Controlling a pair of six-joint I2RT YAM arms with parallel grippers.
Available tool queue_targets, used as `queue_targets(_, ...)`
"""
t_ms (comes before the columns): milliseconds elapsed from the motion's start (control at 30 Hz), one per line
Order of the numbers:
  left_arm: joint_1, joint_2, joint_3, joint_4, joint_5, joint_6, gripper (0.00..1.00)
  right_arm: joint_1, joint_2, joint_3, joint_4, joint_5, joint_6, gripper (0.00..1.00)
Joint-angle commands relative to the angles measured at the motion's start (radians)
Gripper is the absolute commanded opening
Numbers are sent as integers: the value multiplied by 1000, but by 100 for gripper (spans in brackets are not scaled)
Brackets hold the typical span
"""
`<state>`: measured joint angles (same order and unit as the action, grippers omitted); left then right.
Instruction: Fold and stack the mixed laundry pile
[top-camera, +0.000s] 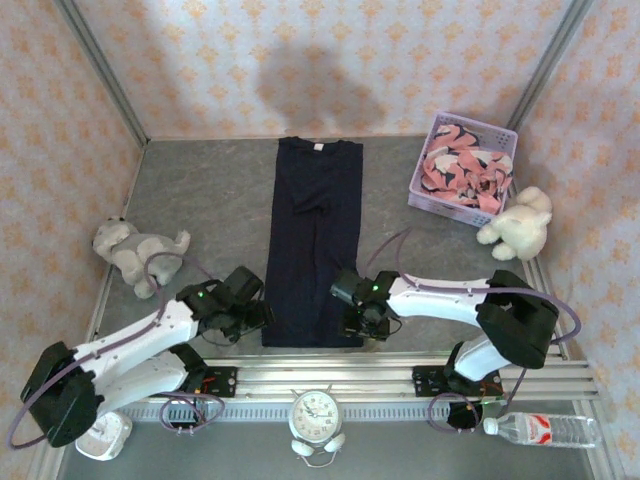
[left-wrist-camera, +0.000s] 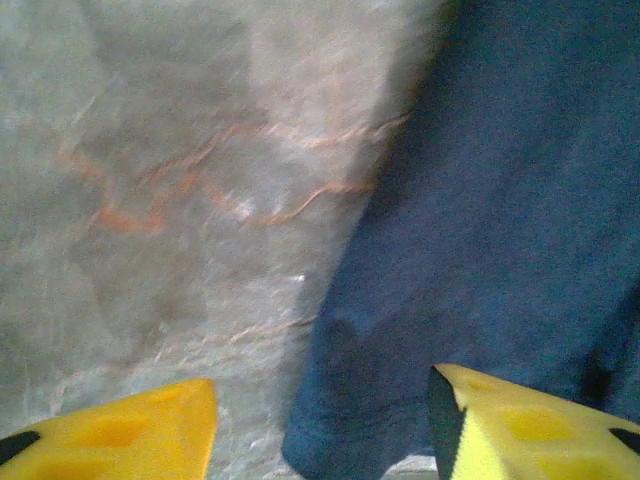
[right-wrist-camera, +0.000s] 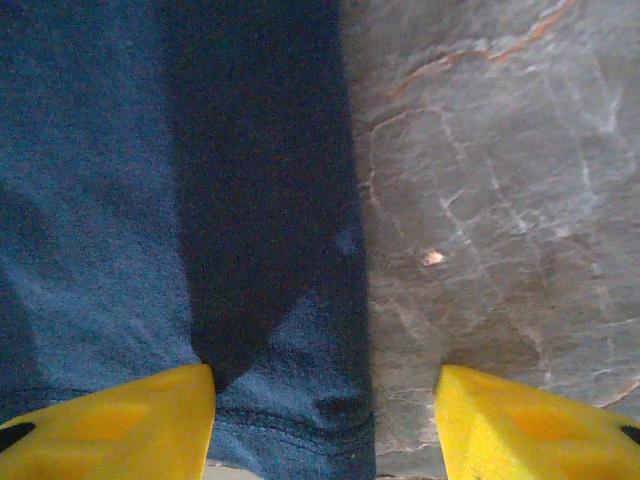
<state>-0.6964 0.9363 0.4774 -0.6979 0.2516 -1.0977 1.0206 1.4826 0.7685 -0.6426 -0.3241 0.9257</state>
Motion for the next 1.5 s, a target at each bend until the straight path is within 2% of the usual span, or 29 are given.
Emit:
queue_targets(0, -63, -69, -32, 38, -77, -159, 50, 13, 1, -20, 141, -1, 55, 49)
queue_targets(100, -99, -24, -30, 53, -81, -166, 43, 12, 36, -18, 156, -1, 58, 33)
queue_targets(233, -137, 77, -4, 115, -89, -168, 34, 13, 45, -10, 164, -3, 62, 19)
queue_targets(333, -145, 129, 5, 145, -97, -166, 29, 12, 33, -5, 159, 11, 64, 17)
queue_targets(700, -221, 231, 24, 205, -99, -195, 29, 12, 51, 46, 148, 20, 42, 9)
queue_targets(733, -222, 243, 27, 207, -100, -193, 26, 12, 50, 47, 144, 22, 41, 8)
queue_targets(900, -221, 263, 74, 146, -142, -168, 3, 13, 21, 53, 110, 35, 35, 2)
queue_targets(967, -215, 252, 113, 94, -156, -148, 0, 12, -3, 67, 78, 52, 25, 0)
queue_targets(1100, -157, 220, 209, -5, -167, -90, 0, -13, -39, 137, -2, 87, -22, 0)
queue_targets(1233, -15, 228, 334, -60, -171, 13, 0, -103, -39, 228, -59, 89, -78, 0)
queue_targets(1367, 123, 324, 476, -60, -154, 120, 0, -221, -10, 328, -84, 75, -134, 0)
queue_targets(1467, 193, 444, 609, -52, -135, 178, 0, -310, 46, 415, -92, 43, -169, 0)
